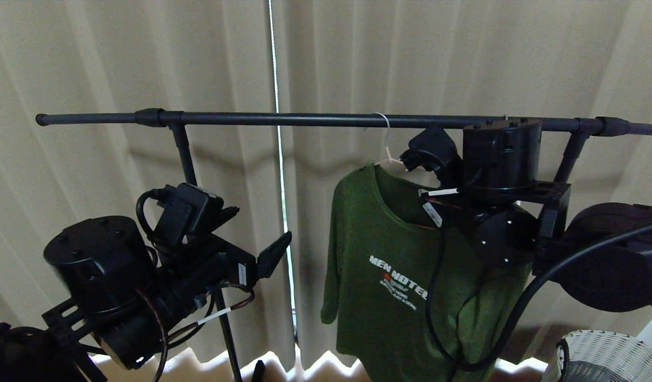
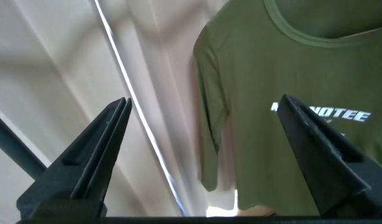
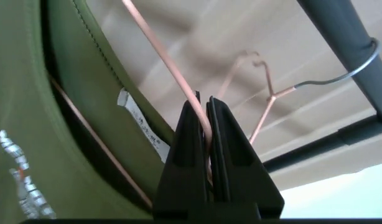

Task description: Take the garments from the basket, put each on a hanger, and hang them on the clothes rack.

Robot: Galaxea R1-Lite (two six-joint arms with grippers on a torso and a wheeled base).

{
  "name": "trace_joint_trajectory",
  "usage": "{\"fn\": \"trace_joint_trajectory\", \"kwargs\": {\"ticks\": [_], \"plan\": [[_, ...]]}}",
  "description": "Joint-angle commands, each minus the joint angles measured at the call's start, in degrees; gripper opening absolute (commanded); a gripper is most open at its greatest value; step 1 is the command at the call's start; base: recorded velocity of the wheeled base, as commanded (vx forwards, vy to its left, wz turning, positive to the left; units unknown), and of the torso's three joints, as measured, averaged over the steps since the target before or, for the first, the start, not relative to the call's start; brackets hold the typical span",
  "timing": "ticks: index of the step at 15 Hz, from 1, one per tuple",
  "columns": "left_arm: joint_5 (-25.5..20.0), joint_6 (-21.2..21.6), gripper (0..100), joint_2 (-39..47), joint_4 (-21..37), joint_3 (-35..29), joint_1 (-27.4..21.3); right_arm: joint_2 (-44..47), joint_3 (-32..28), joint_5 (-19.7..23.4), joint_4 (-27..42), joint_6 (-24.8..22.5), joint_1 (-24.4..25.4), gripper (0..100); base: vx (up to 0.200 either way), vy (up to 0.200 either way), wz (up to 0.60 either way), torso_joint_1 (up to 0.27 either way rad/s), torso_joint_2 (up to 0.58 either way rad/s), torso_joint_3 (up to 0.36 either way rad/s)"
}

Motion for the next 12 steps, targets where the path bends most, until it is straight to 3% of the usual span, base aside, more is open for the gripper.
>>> {"fn": "trace_joint_trajectory", "kwargs": {"ticks": [1,2,8,9,12], "plan": [[0.0,0.0,100,-1.0,0.0,0.3,0.1,0.6,-0.3,0.0,0.0,0.1,0.2,0,0.000,0.000,0.00,0.000,0.00,0.000],[0.0,0.0,100,-1.0,0.0,0.4,0.1,0.6,-0.3,0.0,0.0,0.2,0.2,100,0.000,0.000,0.00,0.000,0.00,0.000],[0.0,-0.1,100,-1.8,0.0,0.9,0.3,0.7,0.3,0.5,0.0,5.4,0.6,100,0.000,0.000,0.00,0.000,0.00,0.000],[0.1,-0.1,100,-1.8,0.0,1.1,0.4,0.3,0.9,2.7,0.0,10.1,1.4,100,0.000,0.000,0.00,0.000,0.00,0.000],[0.1,-0.1,100,-2.5,0.0,1.3,1.0,-0.5,3.5,7.8,-0.1,14.8,1.6,100,0.000,0.000,0.00,0.000,0.00,0.000]]}}
